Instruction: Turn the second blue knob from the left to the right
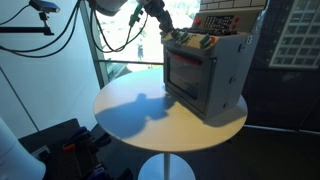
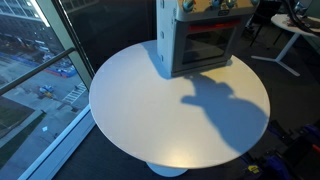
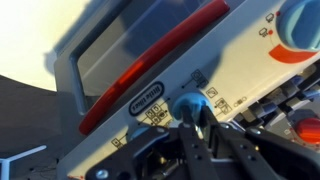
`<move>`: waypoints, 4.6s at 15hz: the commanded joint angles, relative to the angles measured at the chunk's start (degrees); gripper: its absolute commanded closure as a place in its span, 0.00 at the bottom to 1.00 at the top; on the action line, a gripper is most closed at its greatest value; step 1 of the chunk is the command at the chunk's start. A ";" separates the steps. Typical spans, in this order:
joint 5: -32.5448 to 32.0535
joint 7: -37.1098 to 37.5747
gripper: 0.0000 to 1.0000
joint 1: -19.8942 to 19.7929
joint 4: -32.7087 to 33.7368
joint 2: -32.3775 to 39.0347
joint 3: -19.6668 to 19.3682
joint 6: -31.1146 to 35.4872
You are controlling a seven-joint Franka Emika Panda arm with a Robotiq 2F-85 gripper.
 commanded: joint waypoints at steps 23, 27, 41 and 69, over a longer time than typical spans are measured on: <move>-4.31 32.61 0.95 -1.58 -2.76 -2.26 -0.58 -0.11; -4.88 37.65 0.95 -1.48 -3.02 -2.45 -0.58 -0.39; -4.80 44.51 0.45 -1.05 -3.76 -3.29 -0.77 -0.38; 22.37 -24.58 0.00 3.20 -6.93 -11.38 -3.39 -9.22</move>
